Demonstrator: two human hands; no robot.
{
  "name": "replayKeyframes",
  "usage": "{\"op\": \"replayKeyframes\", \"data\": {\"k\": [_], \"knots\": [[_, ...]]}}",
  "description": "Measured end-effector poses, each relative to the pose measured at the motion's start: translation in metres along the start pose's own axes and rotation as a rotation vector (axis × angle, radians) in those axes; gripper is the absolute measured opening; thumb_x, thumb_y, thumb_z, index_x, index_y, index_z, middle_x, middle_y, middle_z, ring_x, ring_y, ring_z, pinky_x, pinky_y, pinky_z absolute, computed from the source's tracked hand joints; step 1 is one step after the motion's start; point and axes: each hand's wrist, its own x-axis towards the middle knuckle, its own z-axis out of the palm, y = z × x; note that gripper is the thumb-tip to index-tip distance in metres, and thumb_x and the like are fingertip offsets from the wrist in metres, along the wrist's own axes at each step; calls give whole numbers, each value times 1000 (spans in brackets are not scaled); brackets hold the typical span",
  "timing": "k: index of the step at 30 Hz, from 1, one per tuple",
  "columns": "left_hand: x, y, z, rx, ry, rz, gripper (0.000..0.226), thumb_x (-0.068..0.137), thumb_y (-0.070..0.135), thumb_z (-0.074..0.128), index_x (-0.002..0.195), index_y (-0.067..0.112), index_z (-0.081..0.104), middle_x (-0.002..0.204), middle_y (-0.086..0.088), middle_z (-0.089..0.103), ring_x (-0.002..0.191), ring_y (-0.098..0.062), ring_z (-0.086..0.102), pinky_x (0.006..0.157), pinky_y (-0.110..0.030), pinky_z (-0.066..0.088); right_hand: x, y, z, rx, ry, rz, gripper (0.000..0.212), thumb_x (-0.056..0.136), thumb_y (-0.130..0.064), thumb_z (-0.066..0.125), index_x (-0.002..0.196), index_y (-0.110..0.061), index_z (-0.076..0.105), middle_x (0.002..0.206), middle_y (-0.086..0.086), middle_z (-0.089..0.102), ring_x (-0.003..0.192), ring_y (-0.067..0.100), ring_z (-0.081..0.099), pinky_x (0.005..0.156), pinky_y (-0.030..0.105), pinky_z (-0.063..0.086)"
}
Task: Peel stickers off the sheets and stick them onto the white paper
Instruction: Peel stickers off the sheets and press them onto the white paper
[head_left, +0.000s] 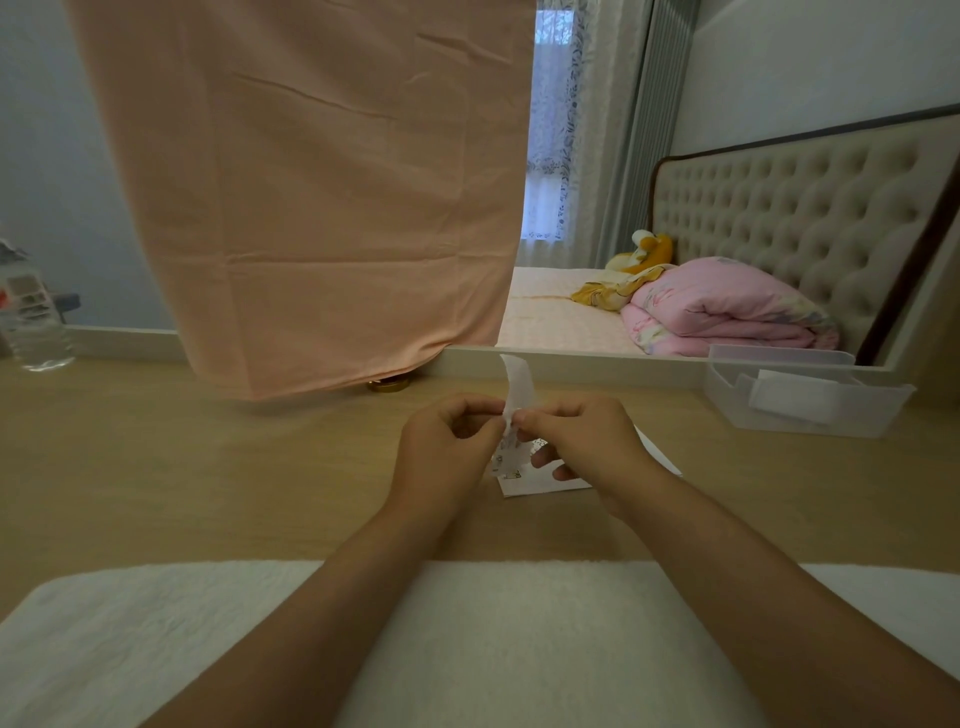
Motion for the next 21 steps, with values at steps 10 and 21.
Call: {"op": "replayKeyframes", "data": {"k": [10, 21], "knots": [[3, -2, -2, 69, -9, 77, 24, 91, 11, 67, 109, 25, 73, 95, 11, 74, 90, -2, 69, 81, -30, 60, 3, -2, -6, 94, -165, 149, 21, 92, -29, 70, 102, -11, 75, 91, 4, 78, 66, 14, 67, 53, 26, 48], [2, -1, 2, -114, -50, -55, 31, 90, 7, 70, 106, 33, 66, 91, 4, 76, 89, -9, 73, 86, -40, 61, 1, 2, 6, -36, -11, -174, 15, 95, -32, 67, 105, -25, 75, 86, -7, 76, 65, 14, 71, 54, 30, 53]]}}
